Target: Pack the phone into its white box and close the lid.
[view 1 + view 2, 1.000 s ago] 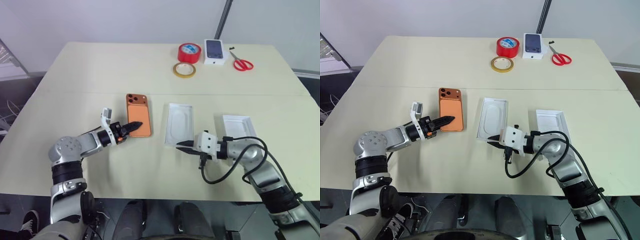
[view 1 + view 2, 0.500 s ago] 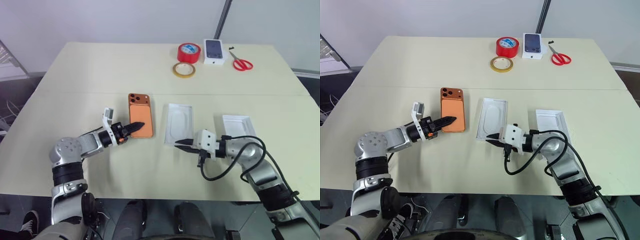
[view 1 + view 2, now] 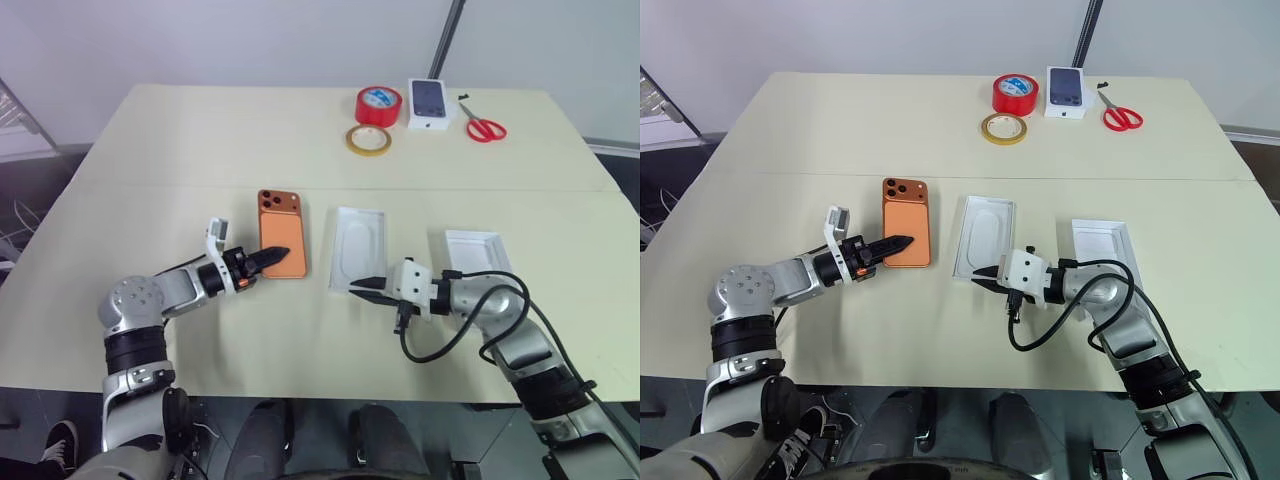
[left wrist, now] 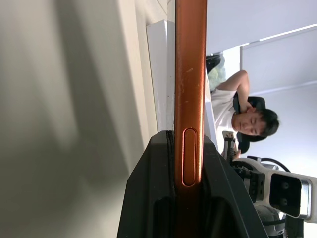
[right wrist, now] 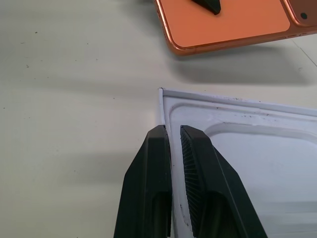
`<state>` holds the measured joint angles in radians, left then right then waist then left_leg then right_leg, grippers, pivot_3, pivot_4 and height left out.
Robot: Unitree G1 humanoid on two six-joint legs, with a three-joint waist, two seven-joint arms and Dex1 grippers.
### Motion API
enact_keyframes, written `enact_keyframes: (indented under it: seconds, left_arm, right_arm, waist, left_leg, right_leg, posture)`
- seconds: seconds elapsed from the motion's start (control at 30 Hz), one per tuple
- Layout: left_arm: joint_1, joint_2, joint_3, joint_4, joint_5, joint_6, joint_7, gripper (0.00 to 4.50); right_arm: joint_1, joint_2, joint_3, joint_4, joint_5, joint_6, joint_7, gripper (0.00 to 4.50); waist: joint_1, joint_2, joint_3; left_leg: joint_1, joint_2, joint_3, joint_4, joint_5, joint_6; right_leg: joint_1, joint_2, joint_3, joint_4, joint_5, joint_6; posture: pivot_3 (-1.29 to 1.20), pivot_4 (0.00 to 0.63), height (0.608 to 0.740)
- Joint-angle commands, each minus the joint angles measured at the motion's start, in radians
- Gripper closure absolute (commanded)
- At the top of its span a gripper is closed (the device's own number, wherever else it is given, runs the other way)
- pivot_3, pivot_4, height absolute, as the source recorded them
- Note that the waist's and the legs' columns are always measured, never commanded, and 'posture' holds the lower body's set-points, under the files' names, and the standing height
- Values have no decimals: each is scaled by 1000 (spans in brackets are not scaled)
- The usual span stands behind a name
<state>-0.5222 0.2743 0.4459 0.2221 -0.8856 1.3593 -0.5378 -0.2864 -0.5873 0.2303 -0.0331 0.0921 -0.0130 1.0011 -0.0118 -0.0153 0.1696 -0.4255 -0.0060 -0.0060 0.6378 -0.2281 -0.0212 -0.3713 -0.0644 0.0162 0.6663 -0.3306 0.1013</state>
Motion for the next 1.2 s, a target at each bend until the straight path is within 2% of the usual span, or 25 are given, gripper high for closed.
enact_keyframes:
  seconds: [0.03,0.97,1.07,1.2]
  left_arm:
    - [-9,-2,0,-43,-39,-7,-10,4500]
    - [10,-23,-22,-73,-41,6,-2,4500]
    - [12,-23,-20,-73,-44,9,1,4500]
    - [13,-22,-20,-74,-47,12,0,4500]
  right_arm:
    - [-4,-3,-2,6,-3,12,0,3990]
    - [-40,13,-66,-61,199,290,20,3990]
    - [-31,11,-68,-77,205,289,27,3227]
    - [-20,8,-67,-89,199,257,34,1281]
  waist:
    - [0,0,0]
    - [1,0,0]
    - [0,0,0]
    - [0,0,0]
  left_leg:
    - [0,0,0,0,0,0]
    - [0,0,0,1,-2,3]
    - [0,0,0,1,-2,3]
    - [0,0,0,1,-2,3]
  right_leg:
    - [0,0,0,0,0,0]
    - [1,0,0,0,0,0]
    - [1,0,0,0,0,0]
    - [1,0,0,0,0,0]
  posture:
    - [0,150,740]
    - [0,150,740]
    - [0,150,740]
    - [0,150,740]
